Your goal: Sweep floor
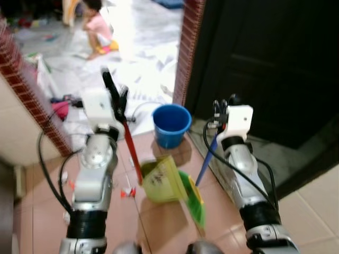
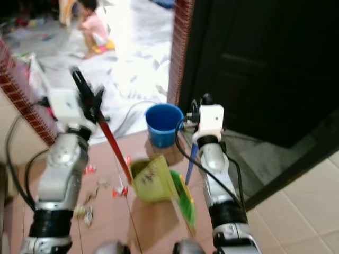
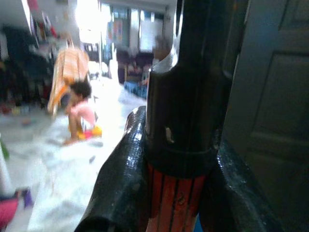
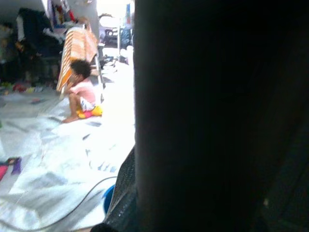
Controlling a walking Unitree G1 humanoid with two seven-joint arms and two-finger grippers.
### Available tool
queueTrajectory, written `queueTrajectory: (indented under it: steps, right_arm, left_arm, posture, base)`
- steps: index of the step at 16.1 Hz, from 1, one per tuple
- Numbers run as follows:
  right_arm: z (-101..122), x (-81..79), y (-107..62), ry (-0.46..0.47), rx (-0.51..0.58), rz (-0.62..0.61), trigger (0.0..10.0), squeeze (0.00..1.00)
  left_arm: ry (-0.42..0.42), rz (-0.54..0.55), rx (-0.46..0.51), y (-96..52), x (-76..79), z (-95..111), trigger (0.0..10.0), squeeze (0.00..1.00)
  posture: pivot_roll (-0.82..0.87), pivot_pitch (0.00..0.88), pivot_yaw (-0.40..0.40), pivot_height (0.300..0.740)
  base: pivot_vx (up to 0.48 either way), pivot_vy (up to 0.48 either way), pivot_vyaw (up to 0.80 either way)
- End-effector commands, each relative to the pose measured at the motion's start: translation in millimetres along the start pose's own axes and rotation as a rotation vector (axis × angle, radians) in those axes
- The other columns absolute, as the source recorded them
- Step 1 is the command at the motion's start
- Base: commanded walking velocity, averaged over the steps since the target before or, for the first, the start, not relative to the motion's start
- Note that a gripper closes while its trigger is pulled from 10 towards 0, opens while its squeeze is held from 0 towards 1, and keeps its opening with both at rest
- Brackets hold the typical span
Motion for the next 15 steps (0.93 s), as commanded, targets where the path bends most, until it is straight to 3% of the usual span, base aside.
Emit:
queueTrajectory:
  steps: [1,2,5,8,12,15]
  right_arm:
    - [6,10.0,2.2,-0.044,0.024,-0.017,10.0,0.00]
    - [6,10.1,2.5,-0.044,0.024,-0.016,10.0,0.00]
    - [4,8.7,3.1,-0.041,0.015,-0.001,10.0,0.00]
    - [3,6.6,3.7,-0.039,0.011,0.014,10.0,0.00]
    - [0,3.6,1.6,-0.038,0.001,0.037,10.0,0.00]
    - [-4,3.2,-0.7,-0.037,-0.011,0.047,10.0,0.00]
  left_arm:
    - [-0.072,-0.025,0.084,5.8,10.5,23,10.0,0.00]
    - [-0.080,-0.021,0.093,7.1,10.4,26,10.0,0.00]
    - [-0.153,0.011,0.186,19.9,6.0,63,10.0,0.00]
    - [-0.162,0.043,0.242,27.5,-4.1,84,10.0,0.00]
    - [-0.106,0.107,0.281,35.2,-21.3,92,10.0,0.00]
    - [-0.071,0.135,0.316,40.6,-25.2,102,10.0,0.00]
  posture:
    - [0.01,0.000,-0.014,0.740]
    - [0.01,0.000,-0.015,0.740]
    - [0.01,0.000,-0.020,0.740]
    - [0.01,0.000,-0.022,0.740]
    - [0.01,0.000,-0.022,0.740]
    - [0.02,0.000,-0.024,0.740]
  base:
    - [0.480,0.000,0.00]
    - [0.480,0.000,0.00]
    - [0.480,0.000,0.00]
    - [0.480,0.000,0.00]
    - [0.480,0.000,0.00]
    - [0.480,0.000,0.00]
Point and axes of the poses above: a point about 5 cm out from each wrist's last joint towards the gripper, its own y axis pointing out of the wrist towards the gripper, its own z axis along the axis of the wrist's last joint, x = y × z, the point moved 1 cm from there along y, pointing out of the wrist towards the gripper, and after that the axes turned 1 degree about y, right-handed, at the moved point
